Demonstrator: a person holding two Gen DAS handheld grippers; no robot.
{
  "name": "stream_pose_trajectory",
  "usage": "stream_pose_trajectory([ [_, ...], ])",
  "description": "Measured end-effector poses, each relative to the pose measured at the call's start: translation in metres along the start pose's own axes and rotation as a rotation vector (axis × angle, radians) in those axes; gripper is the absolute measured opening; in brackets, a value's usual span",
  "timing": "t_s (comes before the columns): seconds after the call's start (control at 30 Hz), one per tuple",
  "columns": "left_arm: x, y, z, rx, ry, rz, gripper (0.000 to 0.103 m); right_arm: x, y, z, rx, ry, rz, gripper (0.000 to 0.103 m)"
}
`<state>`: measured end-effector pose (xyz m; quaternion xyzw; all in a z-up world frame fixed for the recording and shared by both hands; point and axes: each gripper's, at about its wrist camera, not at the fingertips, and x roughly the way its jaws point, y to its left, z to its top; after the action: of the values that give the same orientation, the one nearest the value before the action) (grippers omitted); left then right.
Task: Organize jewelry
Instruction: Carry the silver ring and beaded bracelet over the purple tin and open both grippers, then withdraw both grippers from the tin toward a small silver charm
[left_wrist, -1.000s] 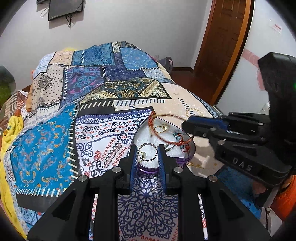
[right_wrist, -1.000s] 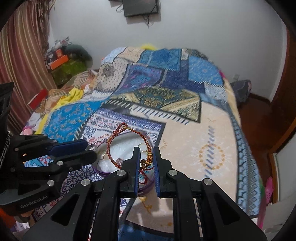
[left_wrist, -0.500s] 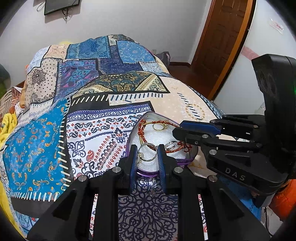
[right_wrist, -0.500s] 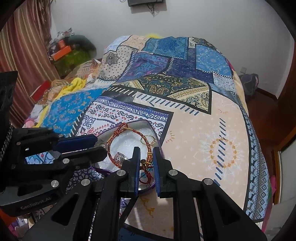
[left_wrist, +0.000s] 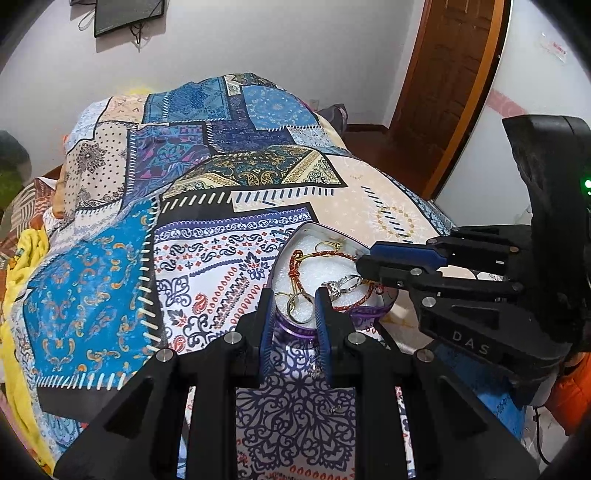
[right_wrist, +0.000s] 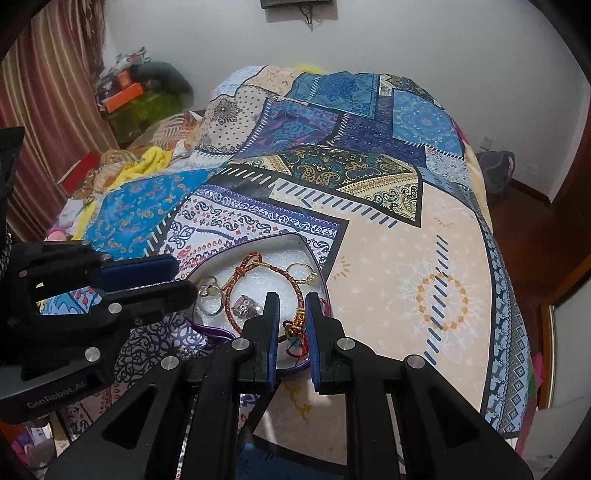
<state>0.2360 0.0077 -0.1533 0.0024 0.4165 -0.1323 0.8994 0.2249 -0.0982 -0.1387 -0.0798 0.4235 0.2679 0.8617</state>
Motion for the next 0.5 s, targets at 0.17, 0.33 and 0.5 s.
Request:
stream_pose_trajectory([
  [0.17, -0.010, 0.003, 0.000, -0.004, -0.013, 0.012, 0.021, -0.008, 0.003, 0.002, -0.003, -0.007, -0.012, 0.013],
  [0.33, -0.023, 0.008, -0.001, -0.025, -0.031, 0.027, 0.022, -0.018, 0.007, 0.004, -0.004, -0.023, -0.016, 0.014],
  [0.5, -0.036, 0.012, -0.005, -0.031, -0.045, 0.043, 0.023, -0.026, 0.013, 0.003, -0.014, -0.030, -0.027, 0.016],
])
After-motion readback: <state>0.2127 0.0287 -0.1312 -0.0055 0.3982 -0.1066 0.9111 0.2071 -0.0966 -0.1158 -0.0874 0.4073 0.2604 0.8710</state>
